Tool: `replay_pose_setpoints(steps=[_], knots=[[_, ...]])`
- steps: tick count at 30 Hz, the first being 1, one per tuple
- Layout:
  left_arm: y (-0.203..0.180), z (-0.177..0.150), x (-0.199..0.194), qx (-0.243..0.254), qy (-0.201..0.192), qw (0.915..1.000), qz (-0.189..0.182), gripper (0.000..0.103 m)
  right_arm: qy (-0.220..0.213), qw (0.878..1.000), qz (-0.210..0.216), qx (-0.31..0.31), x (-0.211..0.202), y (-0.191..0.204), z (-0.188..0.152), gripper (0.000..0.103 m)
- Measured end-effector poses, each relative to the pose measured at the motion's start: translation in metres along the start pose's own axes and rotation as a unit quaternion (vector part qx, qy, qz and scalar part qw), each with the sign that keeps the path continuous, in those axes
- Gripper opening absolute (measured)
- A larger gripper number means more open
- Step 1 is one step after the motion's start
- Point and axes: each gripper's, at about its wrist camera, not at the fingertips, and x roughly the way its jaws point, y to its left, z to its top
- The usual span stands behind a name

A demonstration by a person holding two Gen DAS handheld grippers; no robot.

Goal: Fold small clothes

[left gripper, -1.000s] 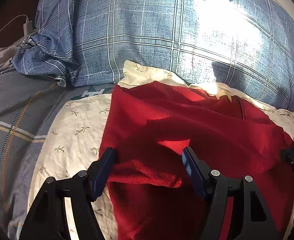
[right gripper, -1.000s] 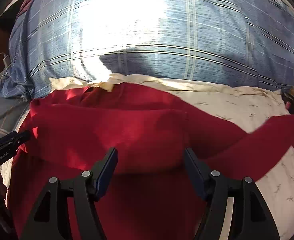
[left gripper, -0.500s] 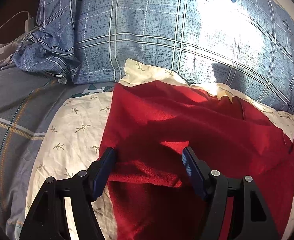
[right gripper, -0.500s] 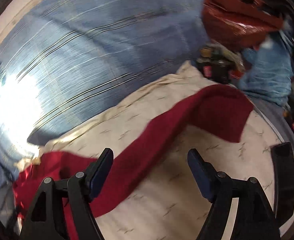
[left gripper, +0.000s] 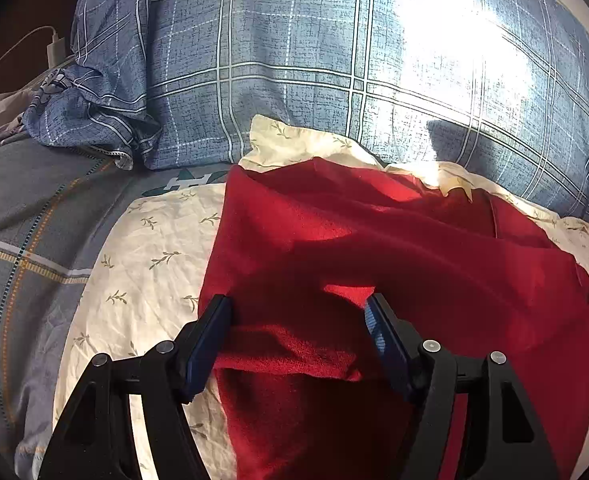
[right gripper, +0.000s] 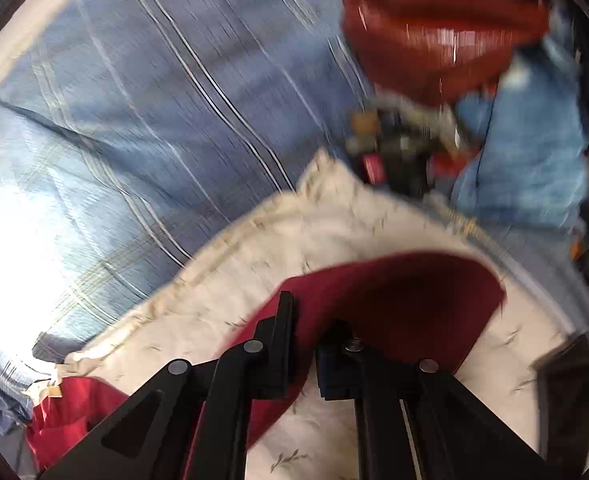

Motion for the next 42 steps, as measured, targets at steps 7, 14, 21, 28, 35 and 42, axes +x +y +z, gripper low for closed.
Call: replay_pose_setpoints(steps=[7,14,21,28,35,42], knots=[[0.019,0.006,-0.025,-0.034,-0.029,0.9988,-0.02,0.069,-0.043,0.983,0.114,-0.137,-0.084,0.092,-0.021,0.008],[0.043,0.005,-0.035,-0.076,-0.043,0.9957,-0.029,0.069,0.029,0.924,0.247,-0.291,-0.096,0.235,-0.132,0.01],[0.041,0.009,-0.036,-0.072,-0.048,0.9954,-0.042,0.069,0.174,0.877,0.263,-0.362,-0.05,0.277,-0.249,0.039],[0.03,0.01,-0.029,-0.06,-0.04,0.9947,-0.074,0.069,0.14,0.892,0.276,-0.329,-0.075,0.244,-0.221,0.063],[-0.007,0.017,-0.011,-0.027,-0.021,0.9946,-0.098,0.068,0.142,0.912,0.266,-0.279,-0.071,0.193,-0.2,0.064],[-0.061,0.033,0.032,0.025,0.035,0.9947,-0.093,0.019,0.132,0.927,0.256,-0.239,-0.073,0.154,-0.18,0.064]])
